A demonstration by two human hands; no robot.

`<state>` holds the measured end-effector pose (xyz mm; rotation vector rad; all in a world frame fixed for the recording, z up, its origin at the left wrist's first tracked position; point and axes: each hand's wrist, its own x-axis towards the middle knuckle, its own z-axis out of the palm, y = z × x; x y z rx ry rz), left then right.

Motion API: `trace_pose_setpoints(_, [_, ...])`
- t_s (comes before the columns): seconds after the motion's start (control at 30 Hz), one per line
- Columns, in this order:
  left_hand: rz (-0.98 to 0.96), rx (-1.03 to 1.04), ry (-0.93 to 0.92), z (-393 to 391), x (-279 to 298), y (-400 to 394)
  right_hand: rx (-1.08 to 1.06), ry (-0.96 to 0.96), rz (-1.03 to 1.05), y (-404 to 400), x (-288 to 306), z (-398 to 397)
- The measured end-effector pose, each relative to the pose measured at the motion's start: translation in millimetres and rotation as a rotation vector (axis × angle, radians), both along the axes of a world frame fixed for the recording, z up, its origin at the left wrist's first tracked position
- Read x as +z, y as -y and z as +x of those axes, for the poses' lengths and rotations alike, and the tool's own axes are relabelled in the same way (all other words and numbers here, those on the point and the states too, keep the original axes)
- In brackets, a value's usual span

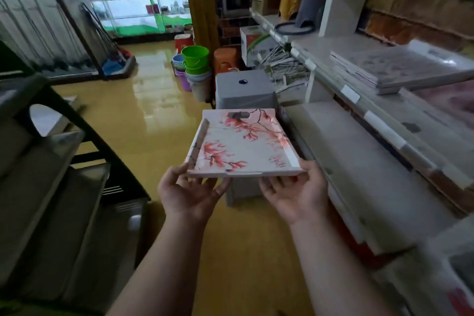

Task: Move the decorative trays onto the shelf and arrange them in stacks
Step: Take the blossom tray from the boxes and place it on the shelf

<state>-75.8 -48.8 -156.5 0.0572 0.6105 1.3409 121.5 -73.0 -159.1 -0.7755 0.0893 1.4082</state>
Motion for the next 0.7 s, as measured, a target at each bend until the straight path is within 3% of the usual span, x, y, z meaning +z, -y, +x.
trace_pose_setpoints(0.33, [0.08,0.004,0.032,63,19,-147,0.023,0.045,0.093,-149,28,77])
trace_pose_setpoints(0.7, [0.289,-0.427,0.052,165,32,-356,-0.373,0.135,0.188,-270,56,153])
